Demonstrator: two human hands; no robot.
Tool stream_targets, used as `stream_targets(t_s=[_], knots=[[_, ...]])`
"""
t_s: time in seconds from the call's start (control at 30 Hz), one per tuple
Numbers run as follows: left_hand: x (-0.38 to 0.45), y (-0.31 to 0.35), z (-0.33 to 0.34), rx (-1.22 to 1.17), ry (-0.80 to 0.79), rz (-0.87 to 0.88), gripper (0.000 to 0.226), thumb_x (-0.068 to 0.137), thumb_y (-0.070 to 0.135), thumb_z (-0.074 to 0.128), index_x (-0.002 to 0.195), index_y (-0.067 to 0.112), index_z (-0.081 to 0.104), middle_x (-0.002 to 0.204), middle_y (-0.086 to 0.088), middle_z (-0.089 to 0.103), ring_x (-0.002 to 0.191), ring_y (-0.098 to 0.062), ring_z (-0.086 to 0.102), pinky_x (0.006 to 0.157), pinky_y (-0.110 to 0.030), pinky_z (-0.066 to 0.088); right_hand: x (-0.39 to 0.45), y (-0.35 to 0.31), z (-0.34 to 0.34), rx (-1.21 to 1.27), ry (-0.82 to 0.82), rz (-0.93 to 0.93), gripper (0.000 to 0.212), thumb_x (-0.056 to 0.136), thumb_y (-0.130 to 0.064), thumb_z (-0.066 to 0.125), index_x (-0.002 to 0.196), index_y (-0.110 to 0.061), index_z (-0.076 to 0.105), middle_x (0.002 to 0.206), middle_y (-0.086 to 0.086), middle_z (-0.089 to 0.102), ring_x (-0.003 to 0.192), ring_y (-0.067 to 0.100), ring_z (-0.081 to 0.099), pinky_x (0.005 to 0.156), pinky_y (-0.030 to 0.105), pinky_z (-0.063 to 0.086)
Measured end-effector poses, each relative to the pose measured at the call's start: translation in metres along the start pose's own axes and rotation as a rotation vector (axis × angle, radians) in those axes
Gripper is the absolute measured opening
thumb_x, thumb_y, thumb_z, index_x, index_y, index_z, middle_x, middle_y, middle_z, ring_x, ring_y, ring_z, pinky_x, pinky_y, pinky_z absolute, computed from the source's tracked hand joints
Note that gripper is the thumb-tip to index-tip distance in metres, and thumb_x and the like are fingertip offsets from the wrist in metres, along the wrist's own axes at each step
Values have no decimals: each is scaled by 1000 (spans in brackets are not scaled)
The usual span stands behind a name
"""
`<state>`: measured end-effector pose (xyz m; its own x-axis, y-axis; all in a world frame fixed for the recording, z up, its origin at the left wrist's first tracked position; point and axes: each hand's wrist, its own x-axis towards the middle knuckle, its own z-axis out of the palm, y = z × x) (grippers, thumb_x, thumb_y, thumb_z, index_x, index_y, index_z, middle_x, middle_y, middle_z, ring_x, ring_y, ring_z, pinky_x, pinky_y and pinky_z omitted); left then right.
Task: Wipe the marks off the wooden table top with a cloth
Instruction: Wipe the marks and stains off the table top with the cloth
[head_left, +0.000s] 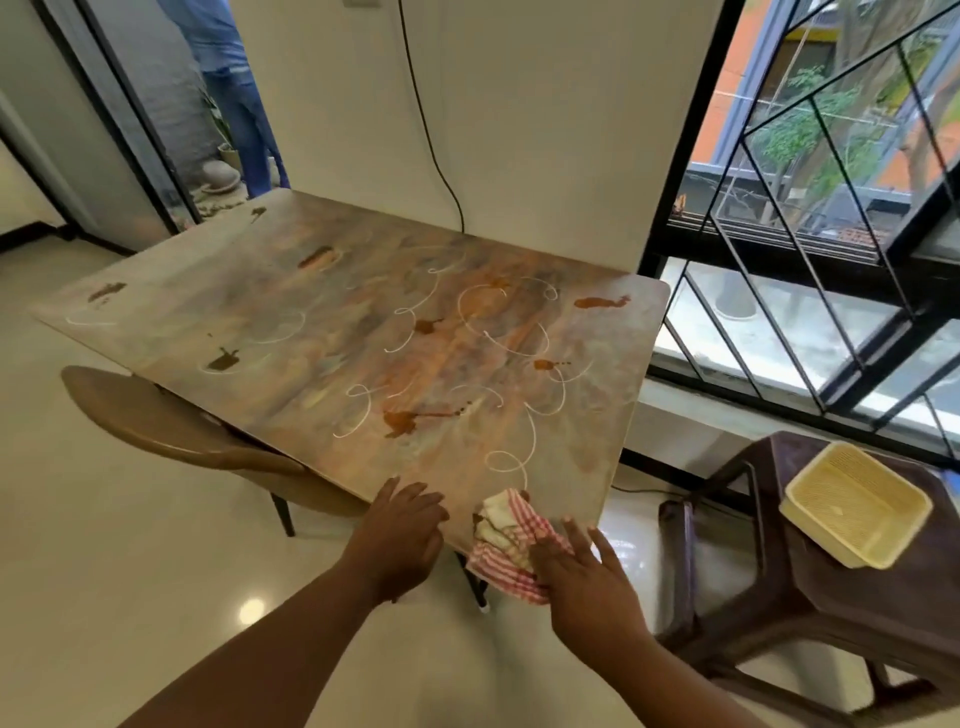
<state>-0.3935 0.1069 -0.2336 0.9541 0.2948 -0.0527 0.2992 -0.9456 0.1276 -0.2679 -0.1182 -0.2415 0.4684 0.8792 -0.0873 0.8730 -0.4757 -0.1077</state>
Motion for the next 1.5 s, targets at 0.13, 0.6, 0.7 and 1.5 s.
stream_targets(t_s=[0.13,0.6,0.7,1.5], knots=[[6,10,1,-35,28,25,42,96,33,32,132,24,52,148,0,42,142,-17,27,118,-42,1,31,-23,6,136,0,124,62,91,-23,38,148,-13,15,156,8,15,145,23,2,113,34,-6],[59,-24,22,-126,76,140,52,94,40,30,140,22,44,152,-2,36,143,-19,23,116,-38,-6,35,14,-4,-32,-192,-32,70,58,-35,77,124,-25,59,132,-1,57,120,18,55,100,31,41],[77,-33,22,-125,73,173,53,94,38,31,141,19,44,149,-5,41,142,-23,29,115,-41,-4,74,-3,-5,118,-126,145,67,84,-37,50,145,-25,27,153,2,26,142,21,21,115,32,10],[158,-12,27,-84,-41,211,57,101,43,22,153,18,15,162,-3,6,148,-19,-8,114,-34,-21,41,51,-7,93,-76,-108,53,68,-40,63,120,-31,59,121,-10,64,113,10,58,99,27,37]])
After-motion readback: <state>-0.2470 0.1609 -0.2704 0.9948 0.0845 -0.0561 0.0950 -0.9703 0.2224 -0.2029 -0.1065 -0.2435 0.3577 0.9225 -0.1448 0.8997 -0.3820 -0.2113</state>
